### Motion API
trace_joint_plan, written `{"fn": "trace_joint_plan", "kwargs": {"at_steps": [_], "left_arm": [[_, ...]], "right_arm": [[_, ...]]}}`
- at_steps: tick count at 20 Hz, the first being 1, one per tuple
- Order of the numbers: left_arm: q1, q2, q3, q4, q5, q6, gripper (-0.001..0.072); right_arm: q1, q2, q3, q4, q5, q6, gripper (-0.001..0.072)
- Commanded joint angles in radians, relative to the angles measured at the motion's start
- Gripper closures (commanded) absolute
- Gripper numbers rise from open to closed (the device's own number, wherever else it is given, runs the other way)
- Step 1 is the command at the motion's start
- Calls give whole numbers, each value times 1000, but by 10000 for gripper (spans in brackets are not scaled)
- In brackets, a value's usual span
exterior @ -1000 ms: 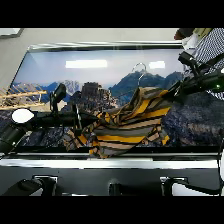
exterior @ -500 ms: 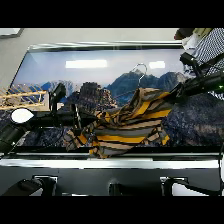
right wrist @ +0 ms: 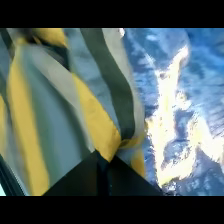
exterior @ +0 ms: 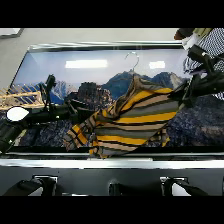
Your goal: Fold the clothes and pants, and hang the long-sleeved shirts on hangers.
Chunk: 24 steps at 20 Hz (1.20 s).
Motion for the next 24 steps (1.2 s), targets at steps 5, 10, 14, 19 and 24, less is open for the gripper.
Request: {"fn": "trace_joint_plan", "kwargs": {"at_steps": [5, 10, 14, 19, 24], "left_arm": [[233, 0, 0, 45, -2, -489, 75], [127, -60, 0, 86, 110, -567, 75], [-97, -156, 27, 102, 327, -674, 76], [-339, -343, 251, 566, 406, -1191, 102], [-450, -510, 490, 1043, 293, -1731, 103]], "right_arm": [[0, 75, 0, -5, 1, -5, 699], [0, 85, 0, -2, -8, 5, 698], [0, 85, 0, -3, -22, 26, 697], [0, 85, -1, -6, -35, 38, 696], [0, 84, -1, -8, -43, 41, 695]]}}
